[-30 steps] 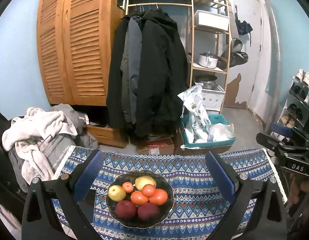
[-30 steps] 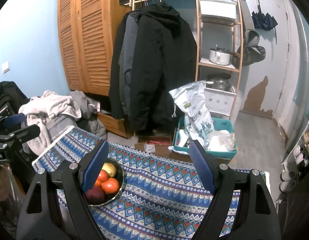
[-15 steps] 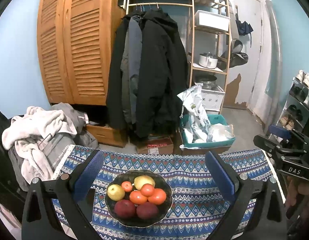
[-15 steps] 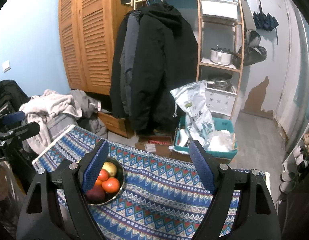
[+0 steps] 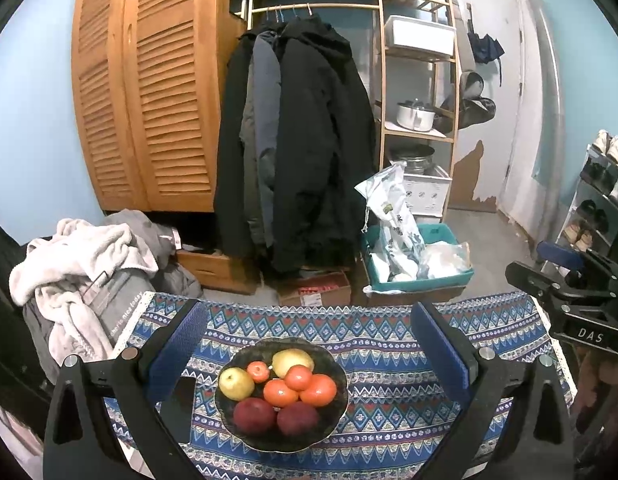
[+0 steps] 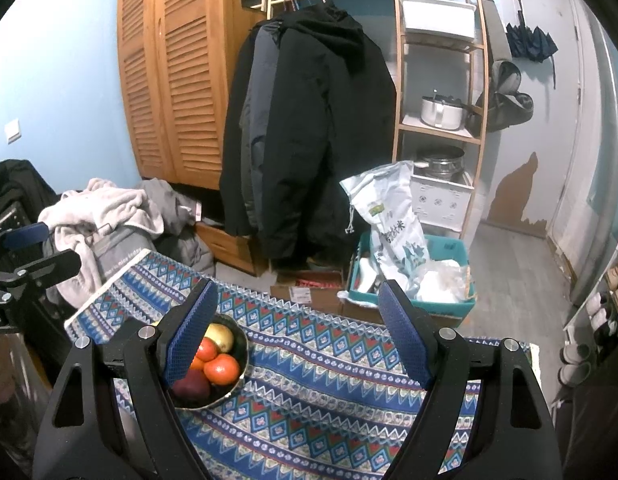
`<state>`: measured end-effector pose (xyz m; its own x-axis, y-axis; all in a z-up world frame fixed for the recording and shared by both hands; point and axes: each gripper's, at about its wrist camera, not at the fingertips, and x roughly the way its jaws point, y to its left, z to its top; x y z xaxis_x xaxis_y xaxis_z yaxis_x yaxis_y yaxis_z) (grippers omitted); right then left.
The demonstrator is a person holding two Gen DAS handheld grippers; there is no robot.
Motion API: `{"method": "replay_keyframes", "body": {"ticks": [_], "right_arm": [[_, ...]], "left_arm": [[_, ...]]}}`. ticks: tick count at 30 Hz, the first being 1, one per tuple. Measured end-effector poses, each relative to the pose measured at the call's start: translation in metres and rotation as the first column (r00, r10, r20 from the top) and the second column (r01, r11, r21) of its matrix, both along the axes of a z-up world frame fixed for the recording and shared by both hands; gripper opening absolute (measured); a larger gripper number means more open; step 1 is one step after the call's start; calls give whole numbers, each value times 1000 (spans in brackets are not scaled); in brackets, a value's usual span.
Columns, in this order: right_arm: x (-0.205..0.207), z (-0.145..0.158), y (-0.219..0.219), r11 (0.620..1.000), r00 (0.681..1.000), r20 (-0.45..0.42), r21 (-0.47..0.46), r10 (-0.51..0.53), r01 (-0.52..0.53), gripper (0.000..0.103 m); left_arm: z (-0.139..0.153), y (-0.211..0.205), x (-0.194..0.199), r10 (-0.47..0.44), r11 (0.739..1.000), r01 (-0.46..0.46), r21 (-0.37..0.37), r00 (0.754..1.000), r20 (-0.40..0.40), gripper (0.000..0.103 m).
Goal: Organize fruits
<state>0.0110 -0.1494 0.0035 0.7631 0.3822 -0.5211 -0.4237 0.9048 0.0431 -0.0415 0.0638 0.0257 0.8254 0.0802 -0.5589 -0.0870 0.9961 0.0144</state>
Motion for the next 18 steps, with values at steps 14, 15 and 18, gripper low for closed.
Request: {"method": "replay_keyframes", "body": {"ticks": [14, 15, 18], "right_arm": [[0, -2, -1, 1000, 1000, -3, -3, 6, -6, 81], [0, -2, -2, 1000, 1000, -3, -2, 6, -6, 81], [1, -2, -1, 1000, 1000, -4, -3, 7, -7, 81]], "left_arm": [[1, -2, 0, -11, 1000, 11, 9, 1000, 1, 102], [1, -2, 0, -12, 1000, 12, 10, 1000, 2, 102], [0, -2, 0, -12, 1000, 12, 8, 1000, 1, 102]]}}
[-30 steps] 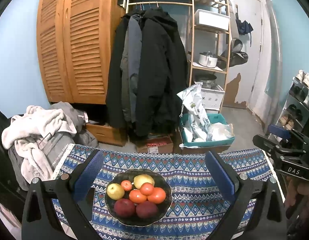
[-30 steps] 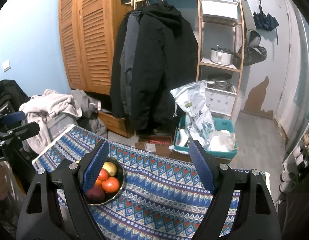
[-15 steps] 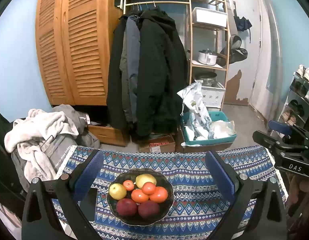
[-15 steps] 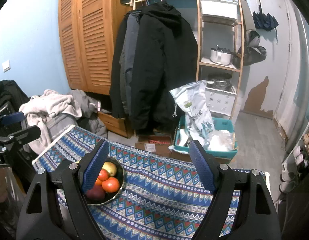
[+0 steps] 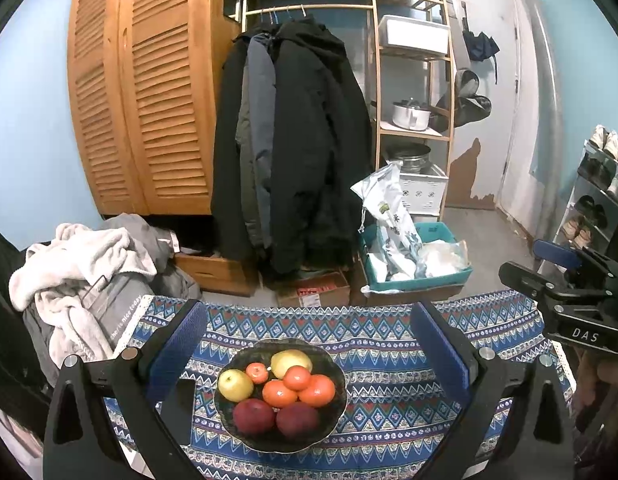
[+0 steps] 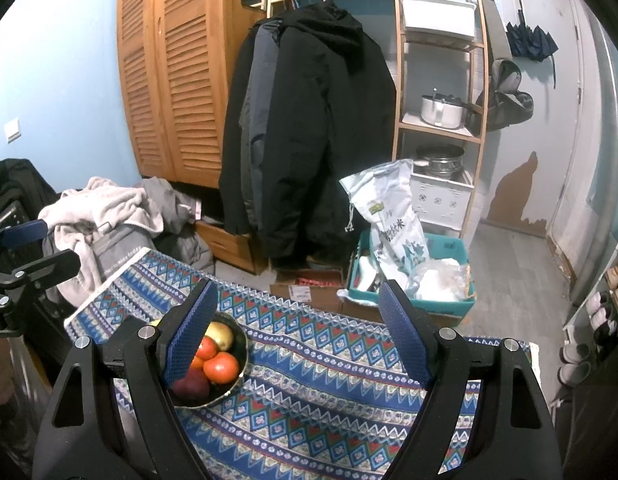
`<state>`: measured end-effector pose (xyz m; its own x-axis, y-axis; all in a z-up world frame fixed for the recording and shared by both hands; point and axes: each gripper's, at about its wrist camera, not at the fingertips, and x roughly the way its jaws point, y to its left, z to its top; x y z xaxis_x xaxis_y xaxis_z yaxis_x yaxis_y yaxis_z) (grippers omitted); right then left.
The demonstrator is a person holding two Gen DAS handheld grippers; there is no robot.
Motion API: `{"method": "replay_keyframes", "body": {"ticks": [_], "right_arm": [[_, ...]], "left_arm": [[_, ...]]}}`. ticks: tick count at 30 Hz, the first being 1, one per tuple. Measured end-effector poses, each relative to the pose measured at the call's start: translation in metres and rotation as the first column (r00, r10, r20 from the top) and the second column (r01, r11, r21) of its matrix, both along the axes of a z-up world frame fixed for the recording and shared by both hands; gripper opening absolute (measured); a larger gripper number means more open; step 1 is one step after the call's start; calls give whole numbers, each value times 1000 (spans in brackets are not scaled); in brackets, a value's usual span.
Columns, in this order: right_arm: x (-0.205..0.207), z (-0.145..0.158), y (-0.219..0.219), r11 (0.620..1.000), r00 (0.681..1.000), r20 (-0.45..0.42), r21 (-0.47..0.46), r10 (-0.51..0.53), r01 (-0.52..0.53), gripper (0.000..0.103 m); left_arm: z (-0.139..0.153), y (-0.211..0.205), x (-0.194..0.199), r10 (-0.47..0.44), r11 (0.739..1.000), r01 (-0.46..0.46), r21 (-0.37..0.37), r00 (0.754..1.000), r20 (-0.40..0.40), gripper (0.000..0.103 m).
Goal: Organize fruits
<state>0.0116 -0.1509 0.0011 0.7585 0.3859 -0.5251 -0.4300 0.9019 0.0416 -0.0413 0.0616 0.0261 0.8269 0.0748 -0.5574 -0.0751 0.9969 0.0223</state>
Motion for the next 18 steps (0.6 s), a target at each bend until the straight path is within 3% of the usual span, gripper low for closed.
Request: {"method": "replay_keyframes", "body": {"ticks": [18], "right_arm": [[1, 1, 1, 1000, 1000, -1, -1, 0, 0, 81]], "left_arm": [[3, 1, 0, -1, 1000, 1, -18, 1000, -2, 102]]}}
